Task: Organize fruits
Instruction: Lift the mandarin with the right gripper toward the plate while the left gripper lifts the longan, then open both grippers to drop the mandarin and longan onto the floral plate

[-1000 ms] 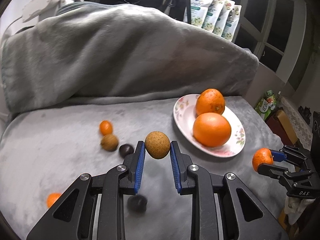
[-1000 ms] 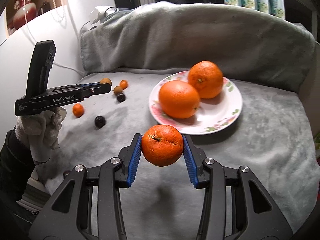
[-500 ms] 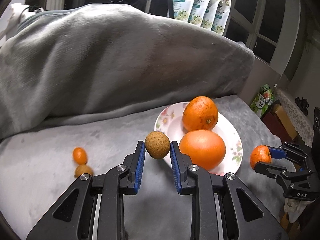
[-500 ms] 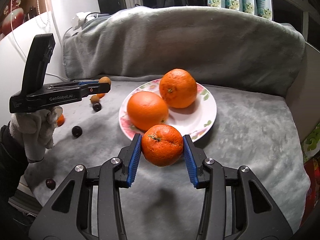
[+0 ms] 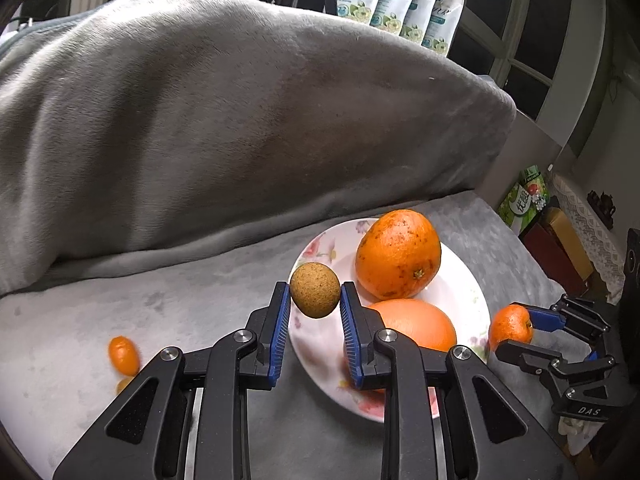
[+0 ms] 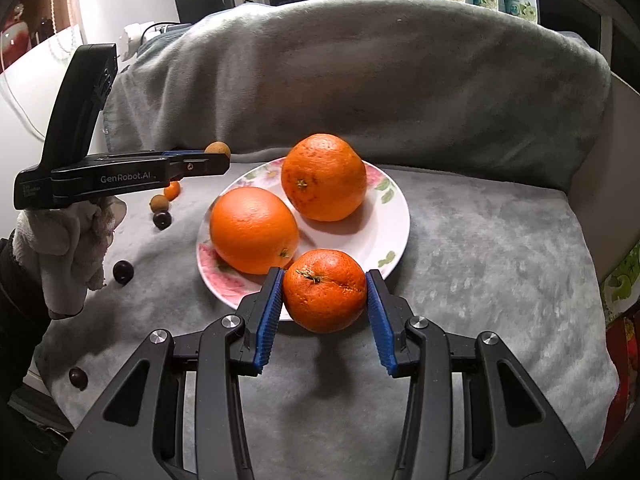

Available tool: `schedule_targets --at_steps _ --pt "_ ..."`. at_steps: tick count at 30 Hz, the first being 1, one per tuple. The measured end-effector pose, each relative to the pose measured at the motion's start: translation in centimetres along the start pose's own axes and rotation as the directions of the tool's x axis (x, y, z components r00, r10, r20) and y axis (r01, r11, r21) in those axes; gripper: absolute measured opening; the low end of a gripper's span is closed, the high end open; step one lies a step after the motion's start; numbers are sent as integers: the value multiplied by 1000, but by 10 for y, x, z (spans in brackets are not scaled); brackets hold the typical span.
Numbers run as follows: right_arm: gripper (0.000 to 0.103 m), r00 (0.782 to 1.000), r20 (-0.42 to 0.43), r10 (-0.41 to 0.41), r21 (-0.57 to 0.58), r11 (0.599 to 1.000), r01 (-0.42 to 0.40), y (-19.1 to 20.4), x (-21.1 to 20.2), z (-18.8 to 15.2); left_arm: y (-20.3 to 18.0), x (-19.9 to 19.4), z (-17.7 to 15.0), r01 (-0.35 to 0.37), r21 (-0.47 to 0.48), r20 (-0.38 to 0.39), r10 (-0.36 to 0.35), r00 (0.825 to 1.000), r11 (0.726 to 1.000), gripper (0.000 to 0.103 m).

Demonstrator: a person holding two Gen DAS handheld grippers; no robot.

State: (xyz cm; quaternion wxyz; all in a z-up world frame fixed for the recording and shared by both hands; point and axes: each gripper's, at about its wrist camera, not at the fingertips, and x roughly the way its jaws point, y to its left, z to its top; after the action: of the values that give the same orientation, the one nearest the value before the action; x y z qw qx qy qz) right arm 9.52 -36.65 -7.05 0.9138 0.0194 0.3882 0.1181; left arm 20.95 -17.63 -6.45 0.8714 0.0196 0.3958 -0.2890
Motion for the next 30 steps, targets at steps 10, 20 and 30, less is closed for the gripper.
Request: schedule_targets --at_steps 10,20,30 --pt "43 1000 -18 2 -12 1000 -2 -1 8 0 3 4 6 14 -5 -12 -14 1000 1000 24" --pt "43 1000 -12 5 -13 1000 -6 0 8 1 1 3 10 38 -12 -17 -38 999 999 24" --pt "71 999 33 4 -23 1000 -3 3 -1 7 0 -3 12 39 -15 -2 -39 999 999 47"
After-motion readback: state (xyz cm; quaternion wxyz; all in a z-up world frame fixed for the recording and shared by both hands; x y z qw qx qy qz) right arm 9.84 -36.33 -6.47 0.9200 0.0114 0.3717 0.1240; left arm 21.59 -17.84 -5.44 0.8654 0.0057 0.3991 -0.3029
